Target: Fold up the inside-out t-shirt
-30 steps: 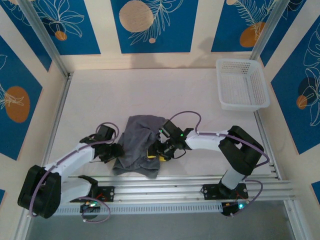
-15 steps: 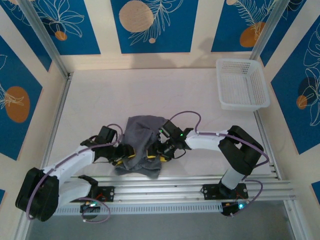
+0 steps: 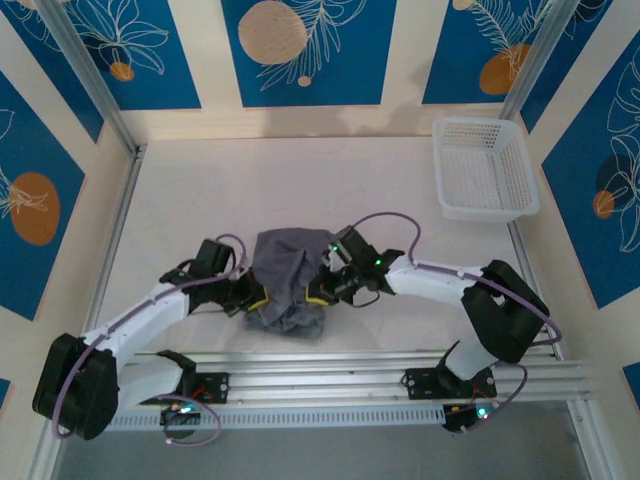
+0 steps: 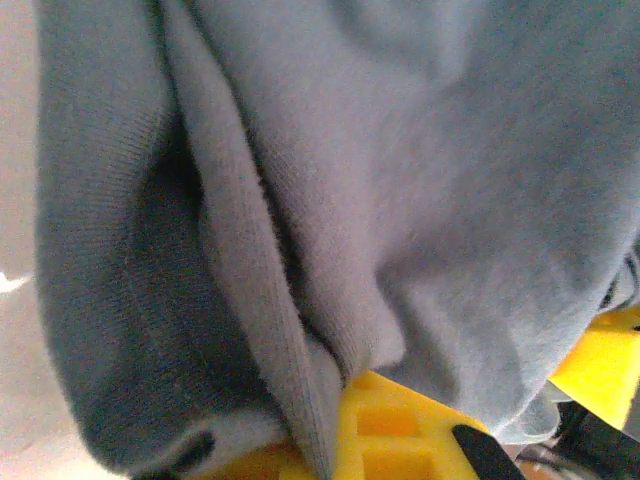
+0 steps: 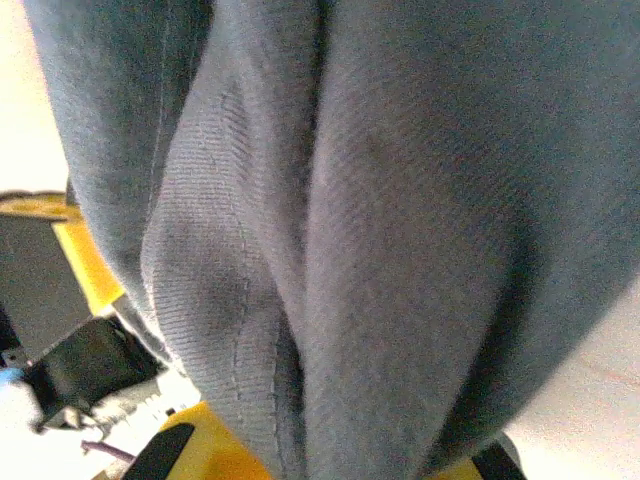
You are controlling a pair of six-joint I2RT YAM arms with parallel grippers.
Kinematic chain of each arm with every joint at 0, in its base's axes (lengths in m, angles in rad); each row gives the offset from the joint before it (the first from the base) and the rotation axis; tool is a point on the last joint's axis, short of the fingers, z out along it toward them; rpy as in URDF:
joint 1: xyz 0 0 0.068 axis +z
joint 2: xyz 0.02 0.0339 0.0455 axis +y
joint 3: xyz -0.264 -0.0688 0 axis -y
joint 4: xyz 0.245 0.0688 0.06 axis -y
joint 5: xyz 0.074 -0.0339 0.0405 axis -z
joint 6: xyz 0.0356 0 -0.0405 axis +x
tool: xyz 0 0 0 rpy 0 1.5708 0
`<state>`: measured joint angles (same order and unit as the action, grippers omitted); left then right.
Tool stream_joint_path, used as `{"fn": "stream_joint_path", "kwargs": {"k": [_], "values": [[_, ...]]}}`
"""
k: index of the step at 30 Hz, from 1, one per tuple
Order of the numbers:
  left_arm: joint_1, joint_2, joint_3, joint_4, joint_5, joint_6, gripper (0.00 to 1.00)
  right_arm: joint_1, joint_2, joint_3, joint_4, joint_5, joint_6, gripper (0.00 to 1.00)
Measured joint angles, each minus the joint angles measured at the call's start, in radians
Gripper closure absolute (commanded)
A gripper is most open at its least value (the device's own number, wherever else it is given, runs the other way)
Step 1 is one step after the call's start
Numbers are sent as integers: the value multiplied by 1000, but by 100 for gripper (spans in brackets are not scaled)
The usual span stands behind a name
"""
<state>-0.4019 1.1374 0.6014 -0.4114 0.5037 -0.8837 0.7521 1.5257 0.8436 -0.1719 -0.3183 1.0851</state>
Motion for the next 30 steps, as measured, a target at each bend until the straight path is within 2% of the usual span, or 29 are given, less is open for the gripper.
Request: {"fn": "stream_joint_path", "kwargs": {"k": [5, 8, 12, 14, 15, 16, 19, 22, 25, 30], "values": [[55, 246, 238, 4, -27, -26, 100, -157, 98, 155, -57, -6, 49, 93], [73, 392, 378, 1, -41, -27, 100, -232, 198, 233, -64, -31, 68, 86], [85, 481, 470, 5, -44, -24, 100, -289, 302, 311, -97, -51, 51, 69], [87, 487, 473, 4, -42, -24, 100, -298, 311, 317, -107, -62, 34, 53], [87, 484, 465, 6, -40, -23, 95, -299, 304, 311, -107, -68, 27, 45], [87, 478, 449, 13, -40, -19, 84, -296, 291, 294, -94, -69, 14, 41], [87, 446, 351, 33, -40, -5, 58, -275, 212, 187, -43, -71, -12, 38], [87, 435, 242, 39, -40, 6, 44, -240, 147, 91, -27, -39, -48, 37], [87, 414, 163, 39, -40, 23, 37, -202, 131, 39, -22, 17, -88, 36], [87, 356, 149, 58, -41, 58, 36, -152, 128, -4, -18, 112, -124, 36]]}}
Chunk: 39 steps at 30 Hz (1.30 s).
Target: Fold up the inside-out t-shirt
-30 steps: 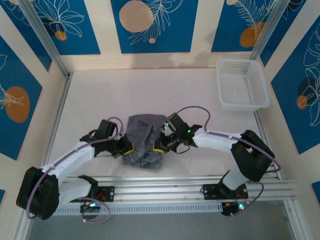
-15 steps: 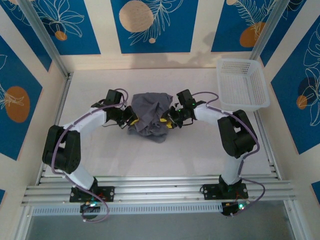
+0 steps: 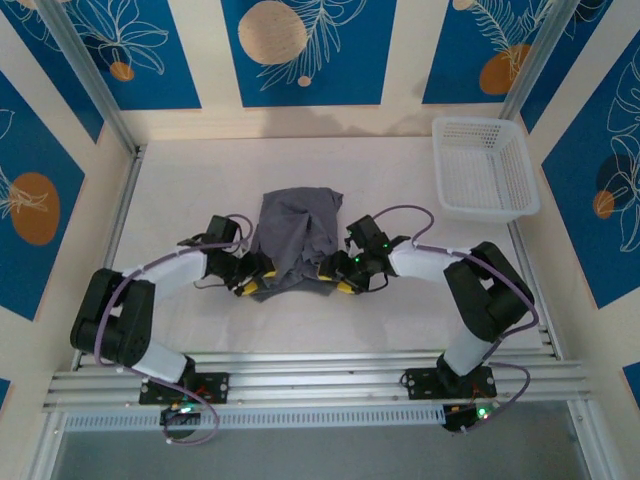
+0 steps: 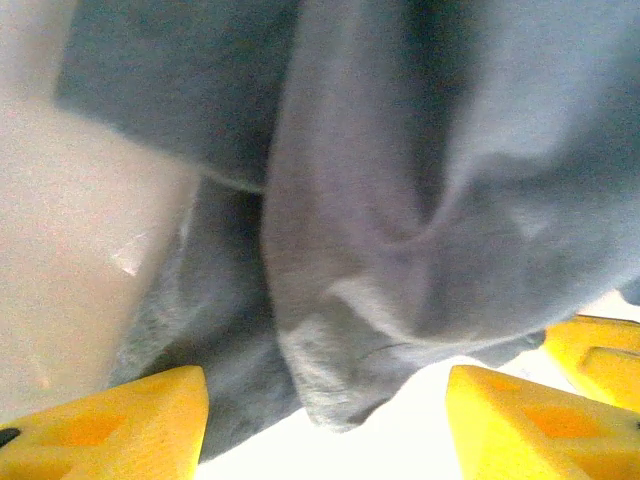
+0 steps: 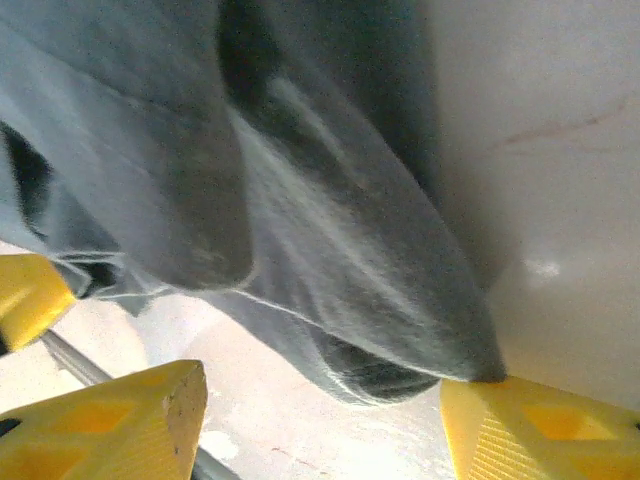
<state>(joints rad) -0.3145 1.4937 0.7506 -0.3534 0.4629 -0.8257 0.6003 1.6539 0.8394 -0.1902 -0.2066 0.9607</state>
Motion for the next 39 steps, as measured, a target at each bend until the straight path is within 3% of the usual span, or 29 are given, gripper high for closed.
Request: {"fn": "stream_joint_path", "kwargs": {"k": [5, 8, 11, 14, 17, 20, 24, 25, 28, 33, 39], "values": [[-2, 0, 0, 3, -16, 33, 36, -5, -118, -97, 34, 86, 3, 29], [-2, -6, 3, -49, -101, 62, 35, -17, -176, -119, 37, 121, 7, 29], [-2, -14, 12, -100, -168, 83, 35, -23, -146, -100, 53, 124, 7, 34], [-3, -14, 13, -96, -161, 87, 35, -21, -70, -63, 71, 114, 8, 38], [-12, -5, 13, -78, -144, 86, 36, -18, -10, -31, 82, 102, 9, 49], [-24, 17, 13, -55, -118, 70, 51, -17, 13, -20, 103, 90, 11, 66], [-32, 66, 13, -16, -67, 52, 94, -17, 20, -15, 121, 72, 21, 86], [-34, 72, 13, -9, -57, 46, 100, -17, 20, -14, 124, 68, 24, 90], [-36, 61, 12, 8, -29, 40, 100, -16, 18, -15, 124, 57, 29, 100], [-38, -103, -29, -21, -17, 30, 100, 19, -114, -106, 115, 62, 38, 100], [-108, -281, -78, -121, 16, 8, 100, 137, -351, -140, -40, 72, 37, 100]]}}
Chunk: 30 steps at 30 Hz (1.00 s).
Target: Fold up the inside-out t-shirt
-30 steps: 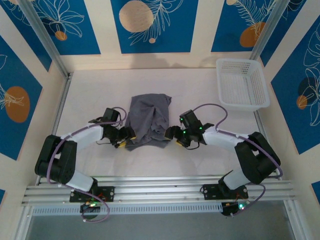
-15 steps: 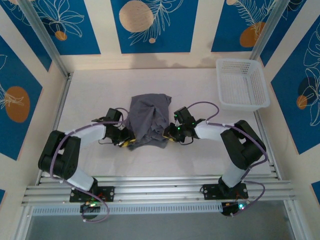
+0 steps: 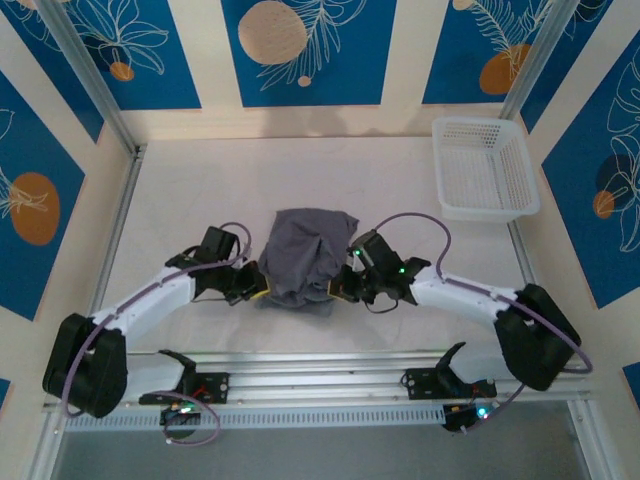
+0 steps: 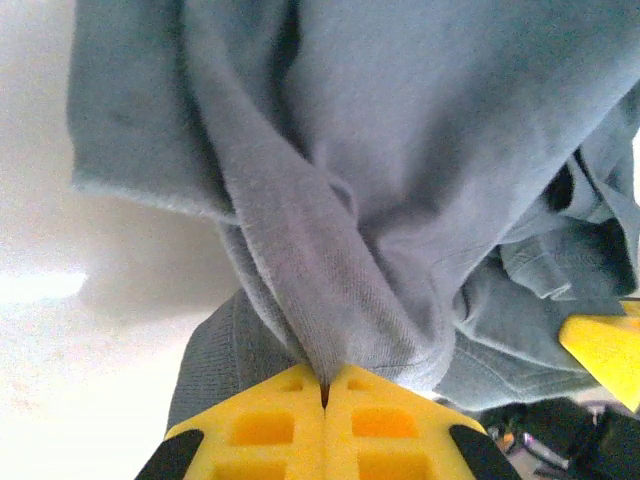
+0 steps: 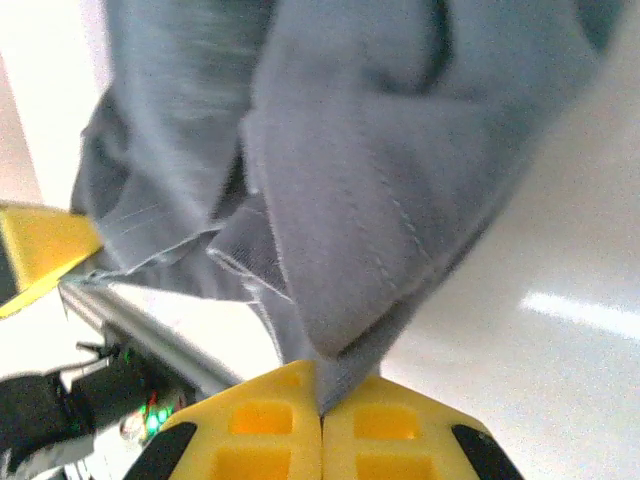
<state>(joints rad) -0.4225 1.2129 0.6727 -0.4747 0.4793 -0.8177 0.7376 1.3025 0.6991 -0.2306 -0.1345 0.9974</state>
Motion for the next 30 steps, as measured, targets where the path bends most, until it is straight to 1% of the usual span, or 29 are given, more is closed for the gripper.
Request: {"fn": "stream_joint_path", "kwargs": {"k": [2, 3, 6, 8, 12, 16, 18, 20, 21, 22, 24, 25, 28, 30], "values": [[-7, -12, 38, -64, -11, -6, 100, -9, -23, 40, -65, 3, 0, 100], [-6, -11, 78, -95, -24, -11, 100, -31, -23, 71, -95, 6, 0, 100], [21, 48, 261, -132, -68, -22, 100, -148, 15, 189, -158, 3, 1, 100], [41, 143, 413, -116, -82, -22, 100, -230, 82, 285, -178, 0, 0, 100], [63, 428, 705, -42, -94, -21, 100, -355, 283, 468, -192, -18, -1, 100], [68, 713, 932, -20, -97, -10, 100, -442, 503, 600, -196, -43, -5, 100], [69, 828, 1018, -19, -97, -5, 100, -470, 600, 658, -203, -53, -12, 100], [69, 906, 1065, -19, -95, 0, 100, -489, 677, 698, -208, -56, -21, 97], [69, 934, 1075, -19, -90, 1, 96, -497, 706, 710, -212, -57, -27, 94], [69, 958, 1080, -19, -83, 1, 88, -503, 723, 716, -217, -57, -30, 89], [69, 993, 1085, -19, -63, 5, 67, -509, 735, 719, -231, -58, -33, 77], [69, 1003, 1085, -17, -56, 11, 59, -508, 734, 718, -236, -60, -32, 71], [69, 1006, 1084, -13, -45, 21, 46, -508, 709, 694, -226, -61, -32, 58], [69, 991, 1084, -8, -45, 29, 41, -510, 665, 653, -229, -56, -33, 56]]}}
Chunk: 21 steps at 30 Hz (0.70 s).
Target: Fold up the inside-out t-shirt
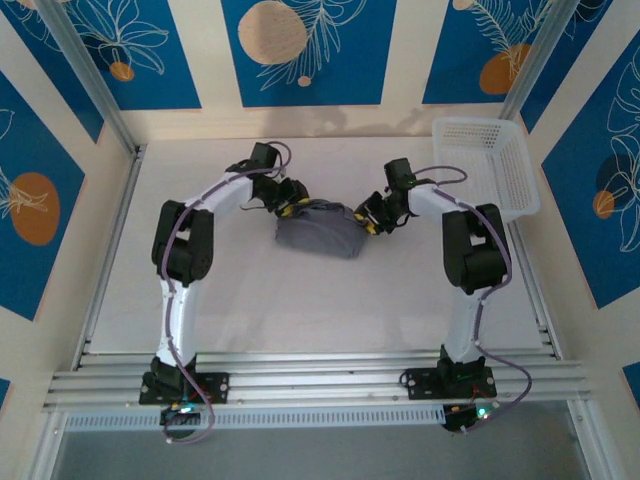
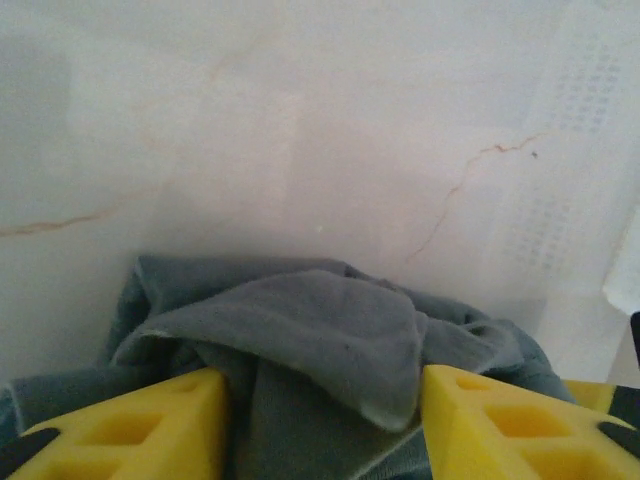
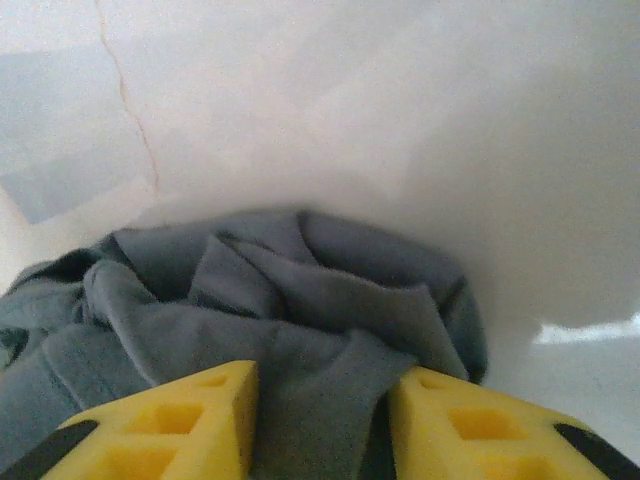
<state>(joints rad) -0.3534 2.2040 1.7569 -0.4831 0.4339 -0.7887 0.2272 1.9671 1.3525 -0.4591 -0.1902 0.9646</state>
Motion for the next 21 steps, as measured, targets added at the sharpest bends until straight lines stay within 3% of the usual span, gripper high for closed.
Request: {"fn": "stream_joint_path", "kwargs": {"k": [6, 11, 13, 15, 21], "values": [[9, -129, -24, -6, -37, 45, 34, -40, -269, -169, 15, 15, 41, 55], [-4, -321, -139, 15, -76, 118, 47, 14, -427, -203, 56, 68, 34, 56], [-25, -343, -152, 22, -80, 138, 54, 87, -391, -153, 58, 84, 16, 59], [-51, -316, -143, 29, -81, 145, 55, 140, -305, -79, 61, 91, -5, 61], [-90, -65, -34, 18, -60, 173, 54, 181, -21, 72, 41, 182, -76, 65]]}}
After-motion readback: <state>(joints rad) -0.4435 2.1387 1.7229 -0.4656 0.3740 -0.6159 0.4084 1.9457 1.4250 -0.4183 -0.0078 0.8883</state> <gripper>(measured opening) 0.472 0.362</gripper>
